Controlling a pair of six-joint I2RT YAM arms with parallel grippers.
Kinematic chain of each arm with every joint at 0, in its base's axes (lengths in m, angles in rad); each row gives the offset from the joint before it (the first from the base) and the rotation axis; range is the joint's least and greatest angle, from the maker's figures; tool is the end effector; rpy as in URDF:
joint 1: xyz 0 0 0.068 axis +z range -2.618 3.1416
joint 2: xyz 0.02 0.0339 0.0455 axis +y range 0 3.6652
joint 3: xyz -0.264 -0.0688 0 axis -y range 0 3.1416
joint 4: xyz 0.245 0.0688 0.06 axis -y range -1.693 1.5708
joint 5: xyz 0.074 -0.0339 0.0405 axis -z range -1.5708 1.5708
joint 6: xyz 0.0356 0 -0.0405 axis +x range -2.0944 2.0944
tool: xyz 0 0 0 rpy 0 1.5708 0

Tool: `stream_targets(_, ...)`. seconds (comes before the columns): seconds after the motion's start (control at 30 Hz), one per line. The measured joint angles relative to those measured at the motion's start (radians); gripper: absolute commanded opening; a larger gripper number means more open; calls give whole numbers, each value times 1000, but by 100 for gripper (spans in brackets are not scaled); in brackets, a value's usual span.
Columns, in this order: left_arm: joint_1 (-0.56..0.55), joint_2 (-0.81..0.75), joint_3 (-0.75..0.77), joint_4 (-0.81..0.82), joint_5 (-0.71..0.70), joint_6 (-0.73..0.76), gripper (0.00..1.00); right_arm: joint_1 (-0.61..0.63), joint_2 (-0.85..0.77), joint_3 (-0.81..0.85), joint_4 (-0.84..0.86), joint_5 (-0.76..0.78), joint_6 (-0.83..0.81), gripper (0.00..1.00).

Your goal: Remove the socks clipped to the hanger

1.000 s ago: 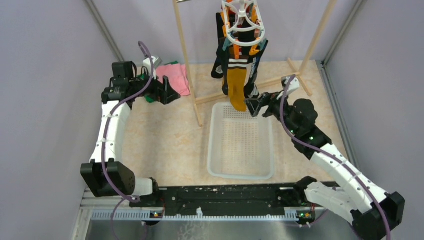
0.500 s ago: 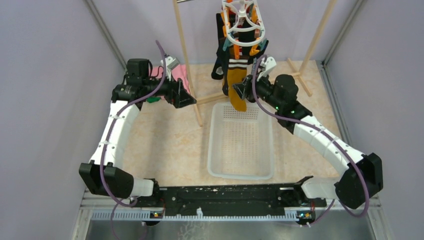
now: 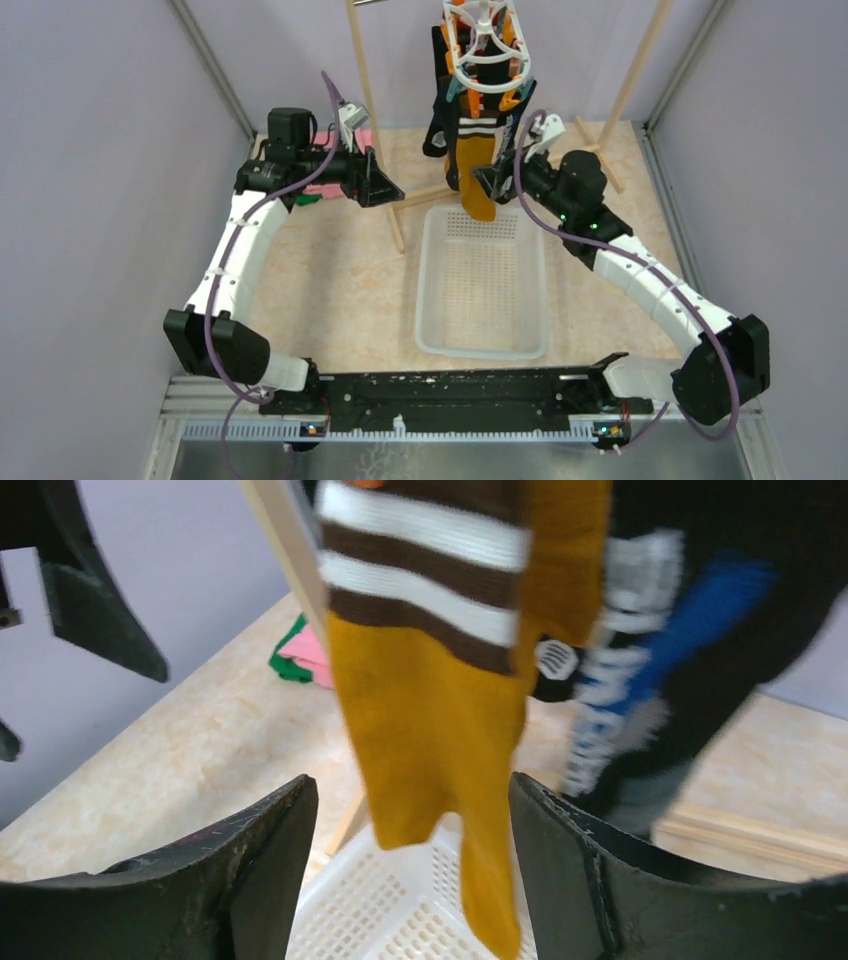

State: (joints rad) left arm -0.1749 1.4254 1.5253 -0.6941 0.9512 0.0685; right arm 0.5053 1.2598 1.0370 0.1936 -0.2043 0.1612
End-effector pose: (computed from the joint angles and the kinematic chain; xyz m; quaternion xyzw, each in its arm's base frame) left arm 0.2884 -0.0804 0.4058 0.3085 0.7532 -0.4260 0.3950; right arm 0.2592 0.1517 0.3660 -0.1922 0.6909 0.2958 0.6310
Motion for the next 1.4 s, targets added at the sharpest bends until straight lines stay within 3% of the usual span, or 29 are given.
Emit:
stream_targets(0.2, -11, 6, 0, 20, 2, -27, 89, -110, -30, -29, 9, -32, 41, 73)
stream_targets(0.43, -21, 6, 0, 29, 2, -40, 89, -108, 56, -19, 23, -122, 50, 69)
stream_targets(0.53, -24, 6, 0, 29, 0, -40, 88, -108, 80, -19, 34, -155, 65, 63)
stream_targets(0.63, -31, 6, 0, 29, -8, -39, 88, -108, 108, -12, 68, -182, 84, 48)
stream_targets(0.77, -43, 6, 0, 30, -17, -39, 88, -98, 141, 8, 105, -212, 108, 12)
stream_targets(0.83, -47, 6, 0, 31, -18, -39, 88, -82, 141, 8, 117, -220, 108, 0)
stream_targets(1.17, -53, 38, 0, 54, -10, -42, 88, 38, 28, -31, 124, -224, 119, 0)
stream_targets(1.4, -57, 56, 13, 103, 37, -94, 88, 56, -3, -31, 138, -235, 163, 0)
